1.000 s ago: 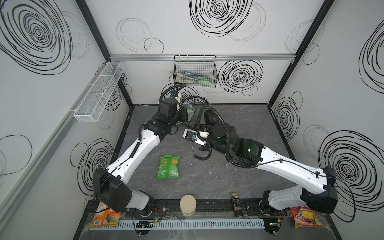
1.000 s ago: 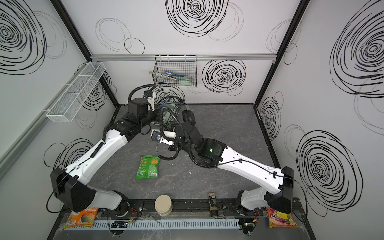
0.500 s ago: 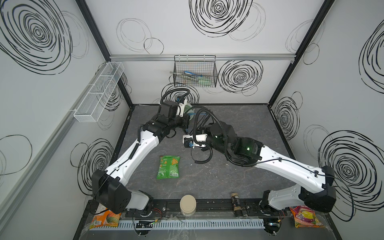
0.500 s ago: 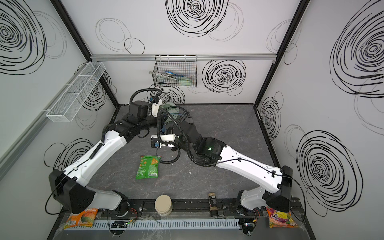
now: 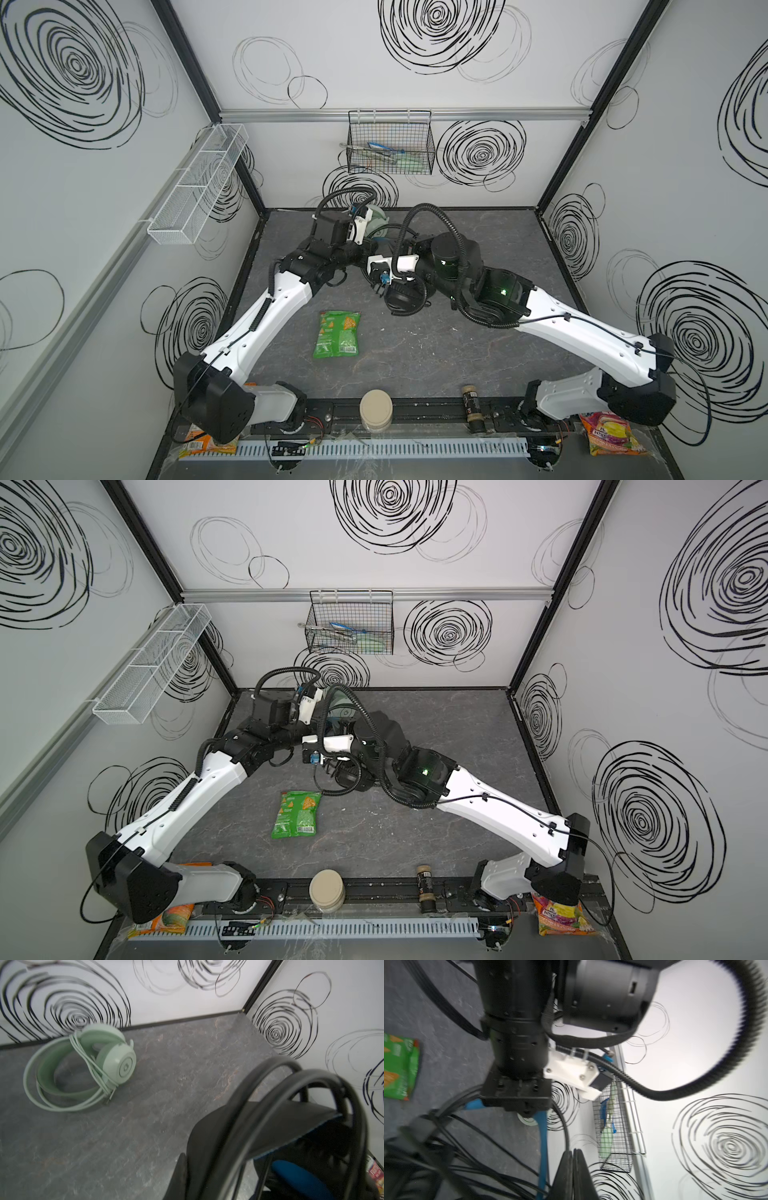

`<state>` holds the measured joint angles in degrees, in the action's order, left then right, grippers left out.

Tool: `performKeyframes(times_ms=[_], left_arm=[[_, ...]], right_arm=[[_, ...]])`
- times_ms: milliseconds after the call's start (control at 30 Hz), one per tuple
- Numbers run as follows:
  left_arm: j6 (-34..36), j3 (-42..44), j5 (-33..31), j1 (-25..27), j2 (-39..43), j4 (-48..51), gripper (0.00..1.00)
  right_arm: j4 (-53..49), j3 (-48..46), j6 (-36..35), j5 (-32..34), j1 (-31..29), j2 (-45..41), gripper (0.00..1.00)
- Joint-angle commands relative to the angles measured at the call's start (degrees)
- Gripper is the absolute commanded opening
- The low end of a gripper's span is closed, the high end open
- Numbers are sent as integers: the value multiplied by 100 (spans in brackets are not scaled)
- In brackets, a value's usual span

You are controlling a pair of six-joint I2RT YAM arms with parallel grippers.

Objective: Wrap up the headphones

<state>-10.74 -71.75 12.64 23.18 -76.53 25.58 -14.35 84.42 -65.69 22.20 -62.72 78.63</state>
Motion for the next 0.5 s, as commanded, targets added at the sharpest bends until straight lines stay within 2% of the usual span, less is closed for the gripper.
performKeyframes(times_ms=[0,267,467], left_arm=[[170,84,-193,-159,64,-48,0],[302,232,312,-206,227,-293,0],[463,451,652,-223,523,-285,0]], right_arm=[[891,74,-340,583,14,-351,8],[1045,-13,-205,760,206,-446,4],[1277,153,128,611,703,-419,9]])
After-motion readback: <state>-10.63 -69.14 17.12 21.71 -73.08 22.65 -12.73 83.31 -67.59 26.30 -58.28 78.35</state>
